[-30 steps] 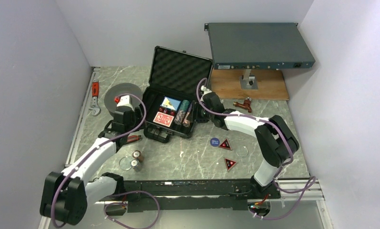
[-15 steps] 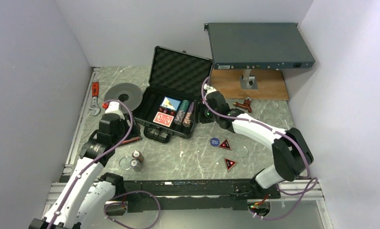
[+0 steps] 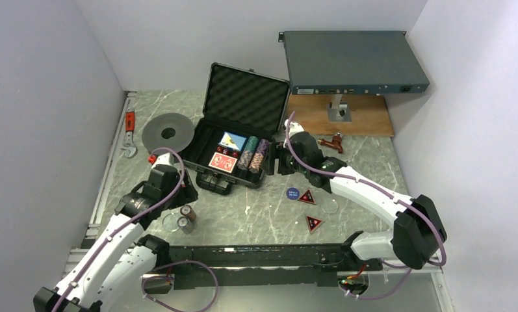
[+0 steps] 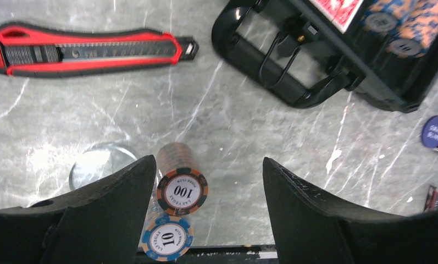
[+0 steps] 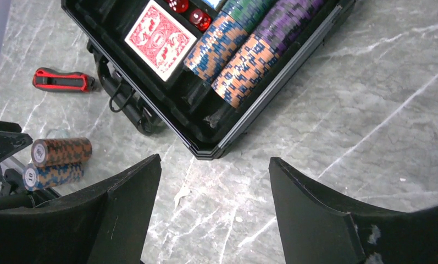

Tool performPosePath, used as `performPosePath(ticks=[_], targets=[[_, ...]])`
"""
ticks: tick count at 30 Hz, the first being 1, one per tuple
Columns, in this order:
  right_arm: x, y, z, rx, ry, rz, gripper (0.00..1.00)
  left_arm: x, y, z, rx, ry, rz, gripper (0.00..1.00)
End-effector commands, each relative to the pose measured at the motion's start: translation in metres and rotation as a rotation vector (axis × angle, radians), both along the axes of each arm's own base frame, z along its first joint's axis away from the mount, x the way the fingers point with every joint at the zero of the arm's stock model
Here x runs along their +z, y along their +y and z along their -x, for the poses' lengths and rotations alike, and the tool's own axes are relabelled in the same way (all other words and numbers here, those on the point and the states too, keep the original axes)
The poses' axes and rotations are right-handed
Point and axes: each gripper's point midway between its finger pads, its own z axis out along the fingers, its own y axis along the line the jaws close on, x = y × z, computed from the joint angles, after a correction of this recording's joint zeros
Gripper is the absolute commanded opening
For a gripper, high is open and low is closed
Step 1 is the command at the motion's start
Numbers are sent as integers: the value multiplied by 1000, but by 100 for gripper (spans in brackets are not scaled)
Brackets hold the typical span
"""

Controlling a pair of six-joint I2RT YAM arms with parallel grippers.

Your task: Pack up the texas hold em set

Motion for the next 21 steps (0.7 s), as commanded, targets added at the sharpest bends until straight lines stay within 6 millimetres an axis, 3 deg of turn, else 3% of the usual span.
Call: performPosePath(ticks=[1, 10, 21], targets=[[6, -8, 5, -15, -27, 11, 76, -16, 1, 8, 65, 50, 8, 76], [8, -7, 3, -2, -27, 31, 76, -28, 3, 11, 88, 83, -12, 72], [8, 8, -9, 31, -28, 31, 76, -36, 3, 26, 108, 170, -66, 68]])
